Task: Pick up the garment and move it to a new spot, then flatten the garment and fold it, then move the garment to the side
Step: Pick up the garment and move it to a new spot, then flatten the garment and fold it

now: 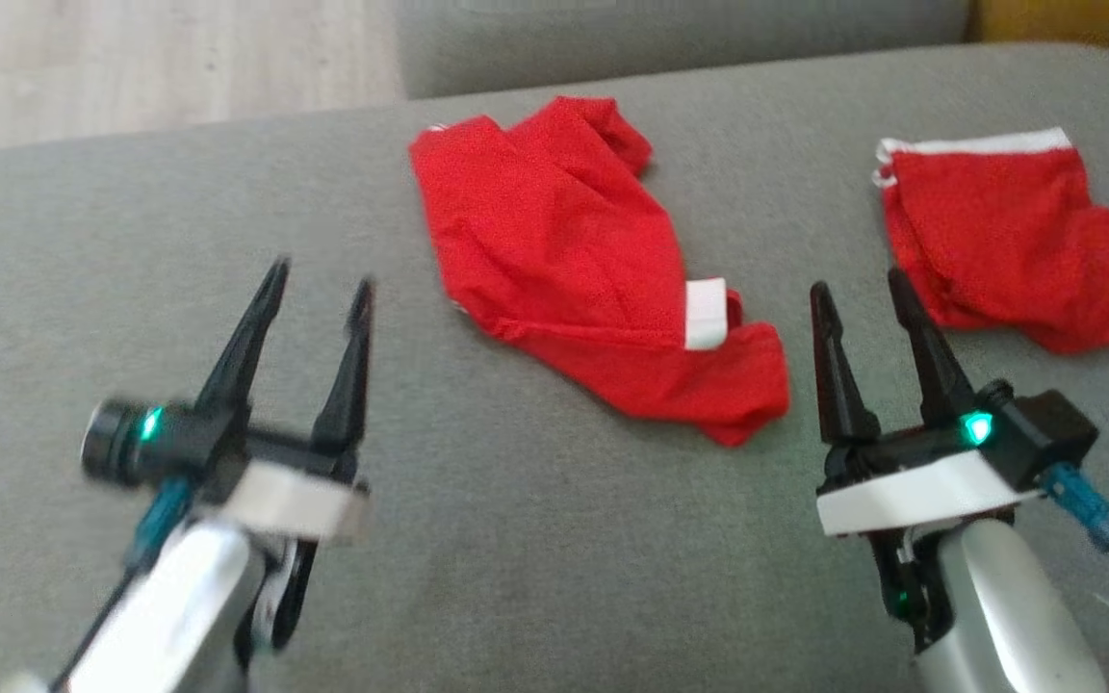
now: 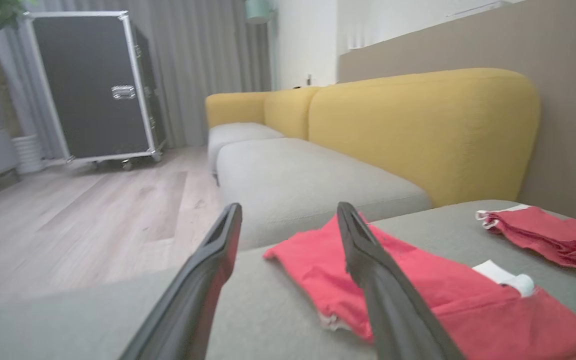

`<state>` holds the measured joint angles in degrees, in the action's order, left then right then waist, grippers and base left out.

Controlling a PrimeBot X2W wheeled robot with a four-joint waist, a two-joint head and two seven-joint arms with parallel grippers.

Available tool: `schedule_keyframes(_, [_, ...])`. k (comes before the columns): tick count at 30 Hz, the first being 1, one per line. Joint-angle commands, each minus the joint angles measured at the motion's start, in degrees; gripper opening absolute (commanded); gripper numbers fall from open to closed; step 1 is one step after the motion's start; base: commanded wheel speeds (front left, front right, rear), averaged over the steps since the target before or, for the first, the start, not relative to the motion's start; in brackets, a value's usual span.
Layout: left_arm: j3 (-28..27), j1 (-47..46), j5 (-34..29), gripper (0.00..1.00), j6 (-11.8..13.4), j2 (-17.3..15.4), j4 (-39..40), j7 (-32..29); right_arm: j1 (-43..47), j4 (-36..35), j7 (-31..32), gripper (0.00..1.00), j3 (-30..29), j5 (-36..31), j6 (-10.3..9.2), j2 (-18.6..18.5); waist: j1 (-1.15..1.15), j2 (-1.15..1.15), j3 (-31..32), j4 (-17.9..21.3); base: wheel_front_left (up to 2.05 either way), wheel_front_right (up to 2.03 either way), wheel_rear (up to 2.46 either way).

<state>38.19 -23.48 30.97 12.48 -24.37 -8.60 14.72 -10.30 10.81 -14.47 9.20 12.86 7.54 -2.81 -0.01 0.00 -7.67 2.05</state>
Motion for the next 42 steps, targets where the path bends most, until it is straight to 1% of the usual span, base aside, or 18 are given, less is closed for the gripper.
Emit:
schedule_keyframes(1, [-5.1, 1.9, -0.1, 1.0, 0.3, -0.8, 2.5, 0.3, -0.3, -1.2, -0.5, 1.0, 1.4, -0.8, -0.05, -0.1, 0.01, 0.0, 2.3, -2.3, 0.0, 0.0, 0.0])
schedule_keyframes(2, [-6.6, 4.3, -0.5, 1.0, 0.2, -0.2, 3.1, 0.3, 0.1, -0.9, -0.5, 1.0, 1.4, -0.9, -0.05, -0.1, 0.01, 0.0, 2.7, -2.7, 0.0, 0.0, 0.0])
schedule_keyframes(3, [-6.6, 4.3, -0.5, 1.0, 0.2, -0.2, 3.1, 0.3, 0.1, -0.9, -0.5, 1.0, 1.4, -0.9, -0.05, -0.1, 0.01, 0.0, 2.7, -2.7, 0.0, 0.0, 0.0])
schedule_keyframes(7, [-12.3, 12.3, -2.2, 1.0, -0.6, 3.4, 5.1, 0.3, 1.2, 0.3, -0.5, 1.0, 1.7, -1.4, -0.05, -0.1, 0.01, 0.0, 3.6, -4.0, 0.0, 0.0, 0.0])
schedule_keyframes(12, [-18.2, 17.7, -4.9, 1.0, -3.3, 8.0, 5.9, 0.3, 1.6, 1.6, -0.5, 1.0, 1.9, -1.8, -0.05, -0.1, 0.01, 0.0, 4.1, -4.7, 0.0, 0.0, 0.0])
schedule_keyframes(16, [-21.2, 18.3, -7.6, 1.0, -6.0, 10.4, 5.9, 0.3, 1.4, 2.5, -0.5, 1.0, 1.7, -2.4, -0.05, -0.1, 0.01, 0.0, 3.9, -5.3, 0.0, 0.0, 0.0])
schedule_keyframes(18, [-22.1, 18.0, -8.7, 1.0, -7.3, 11.4, 5.6, 0.3, 0.9, 4.1, -0.5, 1.0, 1.6, -2.9, -0.05, -0.1, 0.01, 0.0, 3.4, -5.7, 0.0, 0.0, 0.0])
schedule_keyframes(23, [-24.1, 17.0, -11.0, 1.0, -10.1, 13.8, 4.6, 0.3, -2.8, 10.9, -0.4, 1.0, 3.8, -2.5, -0.05, -0.1, 0.01, 0.0, 1.6, -7.0, 0.0, 0.0, 0.0])
schedule_keyframes(25, [-24.7, 16.8, -11.7, 1.0, -11.1, 14.9, 4.0, 0.3, -4.7, 14.5, 0.6, 1.0, 4.1, -1.4, -0.05, -0.1, 0.01, 0.0, 0.9, -7.5, 0.0, 0.0, 0.0])
schedule_keyframes(26, [-25.2, 16.6, -12.5, 1.0, -12.1, 15.8, 3.4, 0.3, -6.8, 18.2, 1.6, 1.0, 4.2, -0.7, -0.05, -0.1, 0.01, 0.0, 0.3, -8.2, 0.0, 0.0, 0.0])
schedule_keyframes(27, [-25.4, 16.5, -12.8, 1.0, -12.6, 16.3, 3.1, 0.3, -7.8, 19.9, 2.0, 1.0, 4.3, -0.5, -0.05, -0.1, 0.01, 0.0, 0.0, -8.6, 0.0, 0.0, 0.0])
schedule_keyframes(33, [-27.3, 15.8, -14.5, 1.0, -14.8, 18.1, 1.5, 0.3, -12.6, 28.7, 3.4, 1.0, 6.4, 3.0, -0.05, -0.1, 0.01, 0.0, -0.9, -10.0, 0.0, 0.0, 0.0])
schedule_keyframes(36, [-28.1, 15.7, -15.3, 1.0, -15.5, 18.8, 1.1, 0.3, -14.4, 32.0, 3.9, 1.0, 8.0, 4.7, -0.05, -0.1, 0.01, 0.0, -1.0, -10.3, 0.0, 0.0, 0.0])
schedule_keyframes(37, [-28.3, 15.7, -15.5, 1.0, -15.7, 19.0, 1.0, 0.3, -14.9, 32.7, 3.9, 0.96, 8.9, 5.4, -0.05, -0.1, 0.01, 0.0, -1.0, -10.3, 0.0, 0.0, 0.0])
schedule_keyframes(38, [-28.5, 15.7, -15.7, 1.0, -15.9, 19.2, 0.9, 0.3, -15.4, 33.1, 3.7, 0.31, 9.6, 5.9, -0.05, -0.1, 0.01, 0.0, -0.9, -10.3, 0.0, 0.0, 0.0])
schedule_keyframes(39, [-28.8, 15.8, -15.9, 1.0, -16.0, 19.4, 0.8, 0.3, -15.9, 33.5, 3.3, 0.0, 10.3, 6.1, -0.05, -0.1, 0.01, 0.0, -0.9, -10.3, 0.0, 0.0, 0.0])
schedule_keyframes(42, [-29.6, 15.9, -16.4, 1.0, -16.4, 19.9, 0.5, 0.3, -17.1, 33.8, 1.7, 0.0, 11.9, 5.4, -0.05, -0.1, 0.01, 0.0, -0.6, -9.8, 0.0, 0.0, 0.0])
